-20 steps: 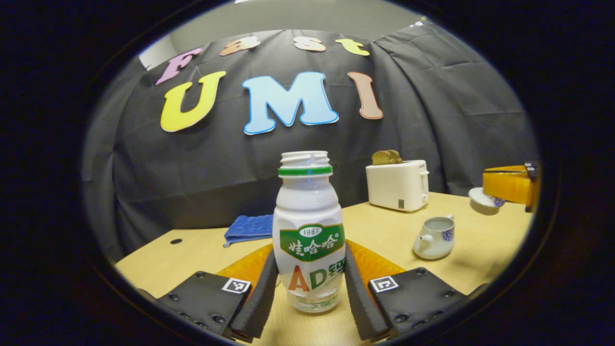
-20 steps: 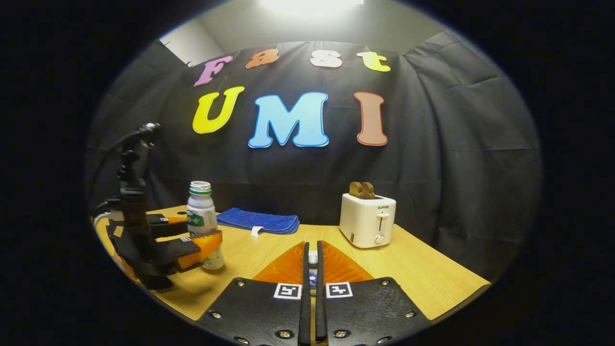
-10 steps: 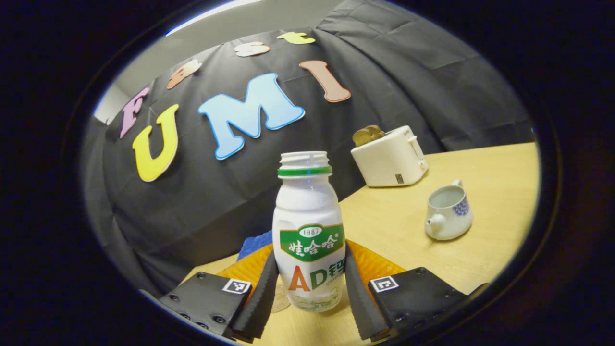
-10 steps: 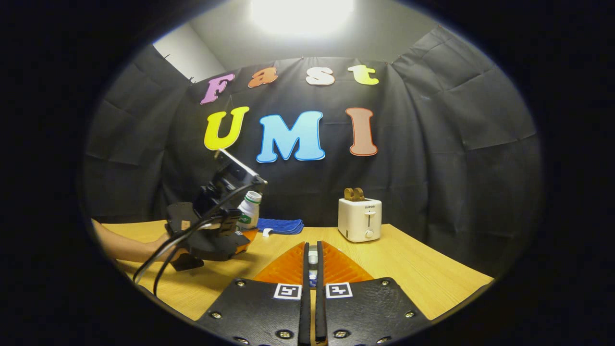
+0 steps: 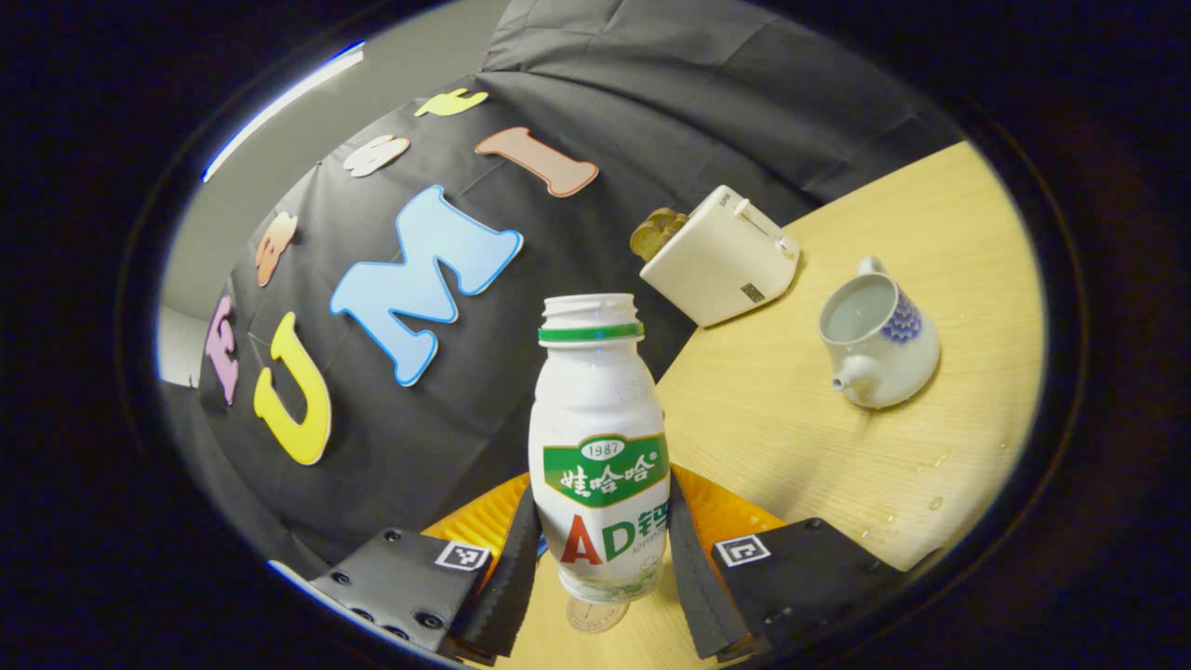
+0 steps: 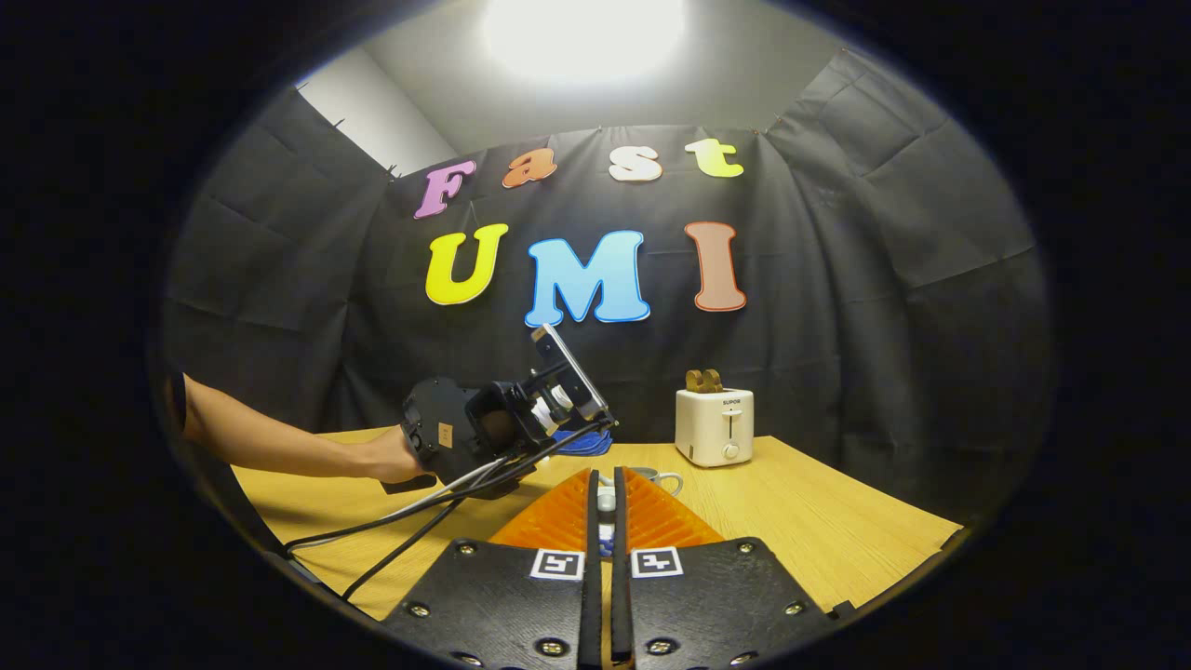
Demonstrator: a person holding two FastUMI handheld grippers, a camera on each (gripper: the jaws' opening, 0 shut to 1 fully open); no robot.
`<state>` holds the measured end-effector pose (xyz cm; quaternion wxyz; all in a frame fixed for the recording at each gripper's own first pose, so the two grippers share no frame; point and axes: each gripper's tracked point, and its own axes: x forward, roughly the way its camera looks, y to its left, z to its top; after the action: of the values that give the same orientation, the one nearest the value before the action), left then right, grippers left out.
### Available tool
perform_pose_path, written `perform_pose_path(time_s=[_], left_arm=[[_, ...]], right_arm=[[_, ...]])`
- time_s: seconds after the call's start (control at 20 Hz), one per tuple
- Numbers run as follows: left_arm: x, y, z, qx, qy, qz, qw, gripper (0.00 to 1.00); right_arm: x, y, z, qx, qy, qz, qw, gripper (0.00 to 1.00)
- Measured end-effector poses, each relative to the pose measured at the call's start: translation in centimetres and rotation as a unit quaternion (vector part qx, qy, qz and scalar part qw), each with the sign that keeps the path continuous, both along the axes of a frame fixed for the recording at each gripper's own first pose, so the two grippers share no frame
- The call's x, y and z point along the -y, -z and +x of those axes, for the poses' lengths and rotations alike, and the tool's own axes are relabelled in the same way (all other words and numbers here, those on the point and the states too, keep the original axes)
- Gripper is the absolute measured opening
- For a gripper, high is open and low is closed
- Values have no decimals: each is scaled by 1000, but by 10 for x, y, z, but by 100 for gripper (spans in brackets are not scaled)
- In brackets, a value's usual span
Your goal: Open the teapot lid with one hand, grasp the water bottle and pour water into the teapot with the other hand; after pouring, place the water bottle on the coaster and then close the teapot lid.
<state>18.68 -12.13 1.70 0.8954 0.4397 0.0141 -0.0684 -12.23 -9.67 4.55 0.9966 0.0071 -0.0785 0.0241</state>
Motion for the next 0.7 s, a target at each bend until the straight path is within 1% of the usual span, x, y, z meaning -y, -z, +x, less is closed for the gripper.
perform_pose_path(time_s=[0.15, 0.35, 0.4, 0.5, 0.7], left_arm=[[9, 1, 5, 8, 1, 53, 999, 73], [29, 5, 10, 12, 21, 110, 994, 73], [32, 5, 11, 15, 23, 133, 991, 79], [38, 4, 15, 23, 27, 165, 986, 78], [45, 0, 8, 36, 32, 217, 975, 78]], right_arm=[[-2, -3, -2, 4, -8, 5, 1000, 4], [1, -5, -4, 9, -7, 5, 1000, 4], [1, -4, -4, 8, -7, 6, 1000, 4], [3, -4, -4, 8, -6, 8, 1000, 4], [4, -1, -3, 5, -7, 11, 1000, 4]])
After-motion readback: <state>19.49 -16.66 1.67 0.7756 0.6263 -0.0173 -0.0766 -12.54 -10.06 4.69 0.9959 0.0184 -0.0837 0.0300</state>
